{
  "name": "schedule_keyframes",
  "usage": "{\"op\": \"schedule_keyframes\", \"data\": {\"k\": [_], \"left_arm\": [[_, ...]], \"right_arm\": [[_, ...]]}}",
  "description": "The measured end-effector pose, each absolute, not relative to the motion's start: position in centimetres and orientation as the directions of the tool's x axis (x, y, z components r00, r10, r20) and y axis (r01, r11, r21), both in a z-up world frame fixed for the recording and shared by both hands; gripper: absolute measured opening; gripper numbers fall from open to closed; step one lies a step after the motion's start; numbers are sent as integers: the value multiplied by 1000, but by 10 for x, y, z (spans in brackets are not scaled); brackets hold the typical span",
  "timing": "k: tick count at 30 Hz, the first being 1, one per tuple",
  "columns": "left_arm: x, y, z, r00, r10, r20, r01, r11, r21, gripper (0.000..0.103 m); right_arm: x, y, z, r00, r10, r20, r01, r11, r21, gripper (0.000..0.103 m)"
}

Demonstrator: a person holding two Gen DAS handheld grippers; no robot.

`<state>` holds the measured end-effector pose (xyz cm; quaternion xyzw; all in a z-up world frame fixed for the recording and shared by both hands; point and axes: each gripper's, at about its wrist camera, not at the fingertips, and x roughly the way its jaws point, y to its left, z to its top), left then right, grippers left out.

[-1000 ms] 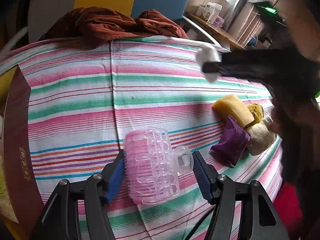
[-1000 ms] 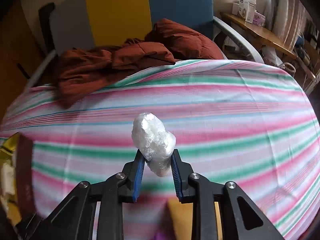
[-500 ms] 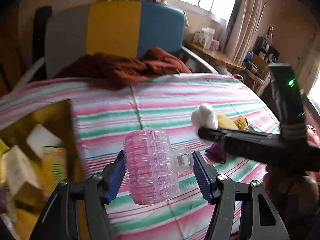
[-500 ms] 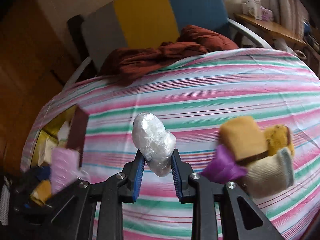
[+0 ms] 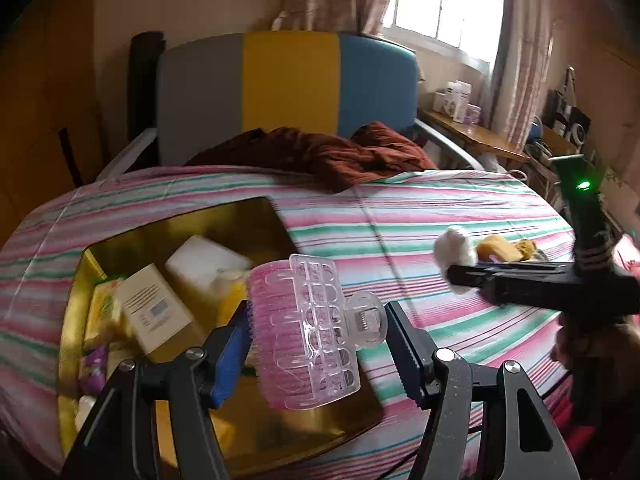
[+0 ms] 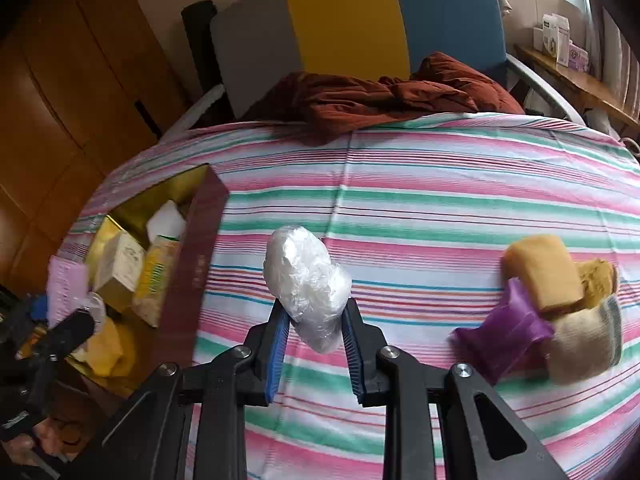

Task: Organize objects
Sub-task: 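Carry the pink roller and plastic-wrapped item into the gold tray and release both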

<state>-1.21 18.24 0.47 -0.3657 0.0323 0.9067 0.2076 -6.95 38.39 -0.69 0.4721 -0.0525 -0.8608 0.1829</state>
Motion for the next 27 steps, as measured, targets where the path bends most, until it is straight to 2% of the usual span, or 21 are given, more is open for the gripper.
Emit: {"op": "schedule_keyframes", "data": {"k": [5, 15, 20, 27], "left_arm": [[-16, 134, -6, -648, 314, -694, -322, -939, -123, 65], [-34, 39, -13, -682, 214, -699, -126, -976, -176, 65], [-51, 19, -12, -691, 190, -698, -87, -980, -181, 65], [-98, 16, -4, -723, 129, -679, -69, -991, -115, 67]], "right_arm": [[-58, 356, 2, -473, -446, -760, 302, -892, 335, 26], [-40, 272, 1, -394, -531, -750, 425, -829, 363, 26], [-36, 250, 1, -378, -538, -754, 448, -819, 360, 26], [-53, 227, 6, -389, -522, -759, 433, -831, 350, 26]]}}
